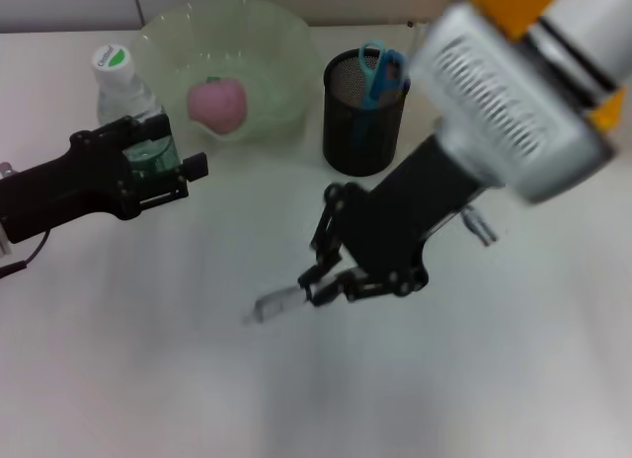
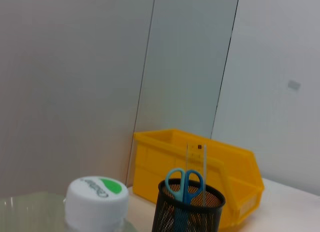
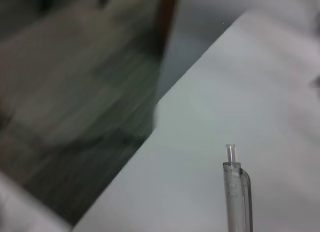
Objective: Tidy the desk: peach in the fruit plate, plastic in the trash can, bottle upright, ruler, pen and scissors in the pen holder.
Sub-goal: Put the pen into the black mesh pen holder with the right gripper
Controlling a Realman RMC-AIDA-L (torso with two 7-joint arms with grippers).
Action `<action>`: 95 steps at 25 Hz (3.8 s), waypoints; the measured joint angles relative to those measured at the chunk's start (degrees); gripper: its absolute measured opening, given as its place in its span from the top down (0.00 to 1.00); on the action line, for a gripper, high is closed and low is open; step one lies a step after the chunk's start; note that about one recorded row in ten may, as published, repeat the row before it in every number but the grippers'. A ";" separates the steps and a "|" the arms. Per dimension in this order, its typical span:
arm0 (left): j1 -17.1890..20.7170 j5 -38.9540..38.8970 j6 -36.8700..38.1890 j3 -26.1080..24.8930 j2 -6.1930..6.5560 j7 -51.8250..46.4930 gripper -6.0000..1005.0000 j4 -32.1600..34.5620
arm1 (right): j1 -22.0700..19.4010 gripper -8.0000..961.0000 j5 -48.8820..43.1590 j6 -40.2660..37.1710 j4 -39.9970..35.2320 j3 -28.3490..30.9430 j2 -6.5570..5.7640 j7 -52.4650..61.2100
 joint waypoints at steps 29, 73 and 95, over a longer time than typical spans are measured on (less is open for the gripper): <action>0.73 -1.49 5.21 1.38 -1.73 8.28 0.21 -4.27 | -16.06 0.88 28.71 3.15 34.16 37.33 -0.12 -22.77; -0.60 -2.06 1.23 1.50 -1.93 4.36 0.21 -7.83 | -3.94 0.77 40.12 27.78 52.98 40.33 0.65 -52.56; -0.65 -2.05 1.62 1.69 -1.75 4.76 0.21 -7.23 | -3.58 0.71 45.45 32.60 54.58 40.46 0.62 -42.29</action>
